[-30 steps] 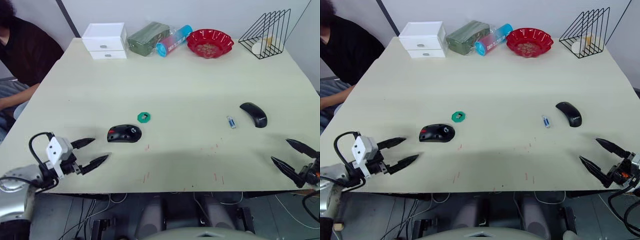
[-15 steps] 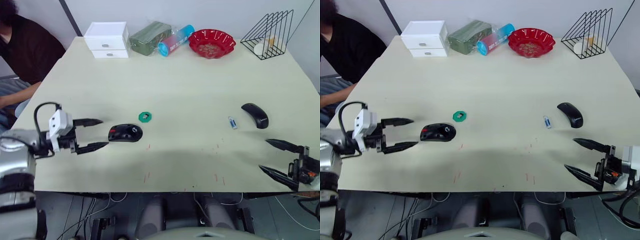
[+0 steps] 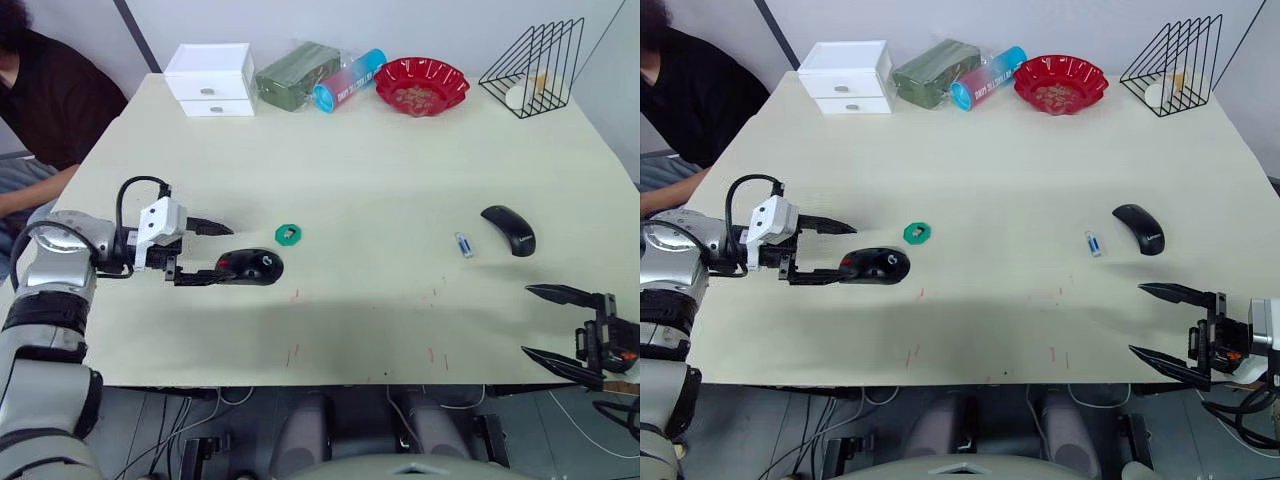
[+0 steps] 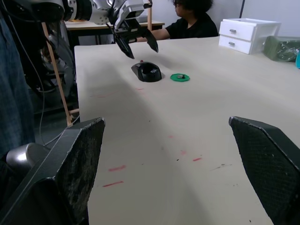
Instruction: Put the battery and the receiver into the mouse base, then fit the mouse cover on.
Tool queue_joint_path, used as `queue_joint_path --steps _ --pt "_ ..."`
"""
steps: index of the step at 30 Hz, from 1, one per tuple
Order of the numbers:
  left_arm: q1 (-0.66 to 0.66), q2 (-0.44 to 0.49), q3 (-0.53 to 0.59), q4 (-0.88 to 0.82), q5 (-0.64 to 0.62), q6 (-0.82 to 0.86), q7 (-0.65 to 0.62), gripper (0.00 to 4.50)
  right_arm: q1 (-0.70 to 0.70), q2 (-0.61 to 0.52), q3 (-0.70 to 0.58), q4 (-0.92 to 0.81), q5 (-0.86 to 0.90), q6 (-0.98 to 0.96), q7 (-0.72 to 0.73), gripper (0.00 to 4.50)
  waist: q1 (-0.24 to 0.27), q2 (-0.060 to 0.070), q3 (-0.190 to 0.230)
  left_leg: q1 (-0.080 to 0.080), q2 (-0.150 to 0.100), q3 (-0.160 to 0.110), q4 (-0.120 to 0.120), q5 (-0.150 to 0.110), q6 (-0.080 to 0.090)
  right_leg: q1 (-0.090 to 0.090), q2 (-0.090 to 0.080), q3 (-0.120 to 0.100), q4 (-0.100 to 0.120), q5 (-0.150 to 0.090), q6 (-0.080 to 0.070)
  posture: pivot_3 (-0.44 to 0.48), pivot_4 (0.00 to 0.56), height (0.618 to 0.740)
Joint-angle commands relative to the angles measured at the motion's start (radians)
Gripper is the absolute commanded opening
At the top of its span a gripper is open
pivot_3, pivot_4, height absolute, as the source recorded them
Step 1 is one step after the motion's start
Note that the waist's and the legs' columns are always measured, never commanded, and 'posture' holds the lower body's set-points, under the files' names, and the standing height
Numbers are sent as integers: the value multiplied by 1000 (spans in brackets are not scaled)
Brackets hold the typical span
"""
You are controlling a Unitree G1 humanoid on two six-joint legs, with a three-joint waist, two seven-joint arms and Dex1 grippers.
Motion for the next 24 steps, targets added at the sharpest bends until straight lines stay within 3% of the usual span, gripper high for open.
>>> queue_joint_path --steps 1,11,24 --pt "-55 9 -82 35 -24 -53 -44 4500 13 3 -28 -37 17 -13 2 4450 1 0 0 0 0 0 0 0 0 0 0 0 0 0 0 0 150 740" --pt "-237 -41 -341 218 33 -223 -44 4500 81 -8 -54 -96 23 8 -24 4450 7 0 0 -1 0 -1 2 0 0 0 0 0 0 0 0 0 150 740" --pt "-264 -145 -362 357 71 -254 -44 4500 129 -16 -97 -149 44 33 -43 4450 9 0 0 -1 0 -1 2 0 0 0 0 0 0 0 0 0 150 740"
